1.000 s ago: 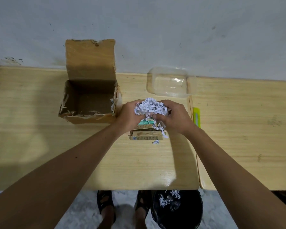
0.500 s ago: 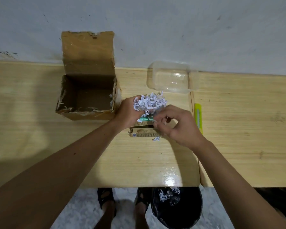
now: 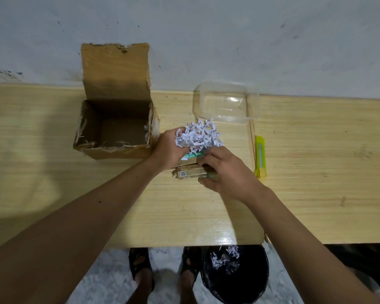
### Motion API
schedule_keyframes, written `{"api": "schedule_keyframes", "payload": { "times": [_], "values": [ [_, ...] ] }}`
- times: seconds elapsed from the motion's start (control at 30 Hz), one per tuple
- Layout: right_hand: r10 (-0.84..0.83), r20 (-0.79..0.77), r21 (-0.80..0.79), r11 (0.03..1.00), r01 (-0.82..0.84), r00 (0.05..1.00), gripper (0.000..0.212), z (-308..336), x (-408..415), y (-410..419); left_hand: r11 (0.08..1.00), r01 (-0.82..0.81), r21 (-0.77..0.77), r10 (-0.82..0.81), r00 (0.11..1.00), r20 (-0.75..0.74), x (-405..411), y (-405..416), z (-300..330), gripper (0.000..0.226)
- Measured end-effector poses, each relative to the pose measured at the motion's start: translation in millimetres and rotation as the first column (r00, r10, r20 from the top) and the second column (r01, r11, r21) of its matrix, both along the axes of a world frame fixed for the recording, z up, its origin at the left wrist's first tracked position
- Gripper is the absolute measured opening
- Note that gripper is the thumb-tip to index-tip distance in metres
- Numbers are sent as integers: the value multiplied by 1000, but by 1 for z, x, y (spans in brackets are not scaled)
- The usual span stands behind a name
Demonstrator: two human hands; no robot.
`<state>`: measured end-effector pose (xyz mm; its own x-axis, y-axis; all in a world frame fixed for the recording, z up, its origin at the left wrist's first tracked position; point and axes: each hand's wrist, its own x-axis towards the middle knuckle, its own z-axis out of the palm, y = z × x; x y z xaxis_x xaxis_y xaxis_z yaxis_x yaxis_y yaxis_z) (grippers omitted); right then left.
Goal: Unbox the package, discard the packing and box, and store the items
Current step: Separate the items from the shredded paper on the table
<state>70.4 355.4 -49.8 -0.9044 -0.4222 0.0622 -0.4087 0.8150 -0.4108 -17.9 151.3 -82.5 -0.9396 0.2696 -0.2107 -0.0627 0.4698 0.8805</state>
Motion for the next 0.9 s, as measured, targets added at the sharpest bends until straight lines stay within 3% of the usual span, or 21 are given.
{"api": "schedule_keyframes", "payload": {
  "times": [0.1, 0.2, 0.4, 0.5, 0.6, 0.73, 0.9],
  "values": [
    [0, -15, 90, 996, 2, 1000, 49, -3, 3, -4, 1000, -10, 24, 10, 1000, 6, 2, -1, 2, 49],
    [-11, -30, 83, 996, 13, 999, 47, -6, 4, -3, 999, -13, 35, 12, 1000, 21, 1, 0, 3, 48],
    [-70, -14, -145, 987, 67, 997, 46, 16, 11, -4, 1000, 9, 16, -9, 1000, 30, 0, -4, 1, 51],
    [-90, -29, -212, 974, 82, 996, 44, 32, 10, -1, 1000, 4, 11, -5, 995, 101, -1, -8, 1, 48],
    [-162, -35, -267, 952, 147, 986, 41, 48, 4, 15, 999, 26, -35, -25, 999, 37, 0, -13, -4, 53],
    [-258, -59, -194, 951, 242, 964, 36, 56, -15, 48, 1000, 16, -22, -15, 1000, 7, 0, -16, -9, 42],
    [-349, 31, 3, 937, 349, 937, 40, 24, -42, 78, 1000, 31, 2, -31, 999, -25, 0, -15, -9, 38]
  ]
}}
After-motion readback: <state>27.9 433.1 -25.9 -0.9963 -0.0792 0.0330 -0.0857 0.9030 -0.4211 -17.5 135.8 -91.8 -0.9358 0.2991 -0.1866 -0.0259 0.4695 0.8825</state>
